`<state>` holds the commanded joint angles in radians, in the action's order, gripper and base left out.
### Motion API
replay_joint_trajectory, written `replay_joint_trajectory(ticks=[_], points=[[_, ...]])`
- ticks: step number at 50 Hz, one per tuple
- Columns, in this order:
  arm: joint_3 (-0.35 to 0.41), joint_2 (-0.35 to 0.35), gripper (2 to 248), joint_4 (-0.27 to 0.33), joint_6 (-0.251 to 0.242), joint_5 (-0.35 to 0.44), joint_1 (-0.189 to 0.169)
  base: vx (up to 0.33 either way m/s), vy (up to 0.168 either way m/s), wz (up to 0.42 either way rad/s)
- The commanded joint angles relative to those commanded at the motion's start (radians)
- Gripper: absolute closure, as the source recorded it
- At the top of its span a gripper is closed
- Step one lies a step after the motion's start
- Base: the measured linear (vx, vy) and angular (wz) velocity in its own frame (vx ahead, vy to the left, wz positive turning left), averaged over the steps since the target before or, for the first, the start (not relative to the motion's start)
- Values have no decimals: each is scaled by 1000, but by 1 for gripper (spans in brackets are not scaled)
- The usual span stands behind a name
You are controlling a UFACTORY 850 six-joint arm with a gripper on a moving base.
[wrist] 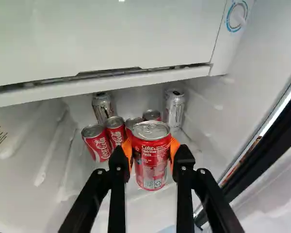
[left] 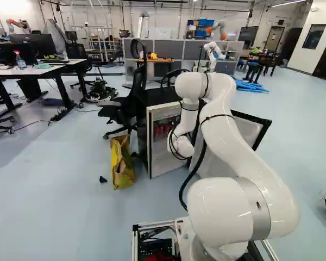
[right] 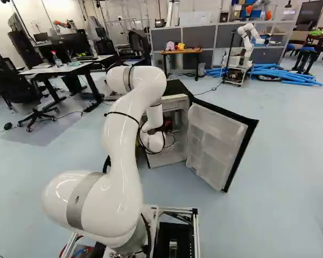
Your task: Grab a drink from the fridge
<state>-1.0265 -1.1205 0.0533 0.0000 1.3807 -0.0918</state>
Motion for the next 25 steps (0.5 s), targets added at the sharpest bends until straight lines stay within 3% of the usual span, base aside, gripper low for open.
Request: replay_joint_trajectory(ticks=[25], points=[[186, 140, 154, 0, 0, 0, -3, 0, 0, 0]])
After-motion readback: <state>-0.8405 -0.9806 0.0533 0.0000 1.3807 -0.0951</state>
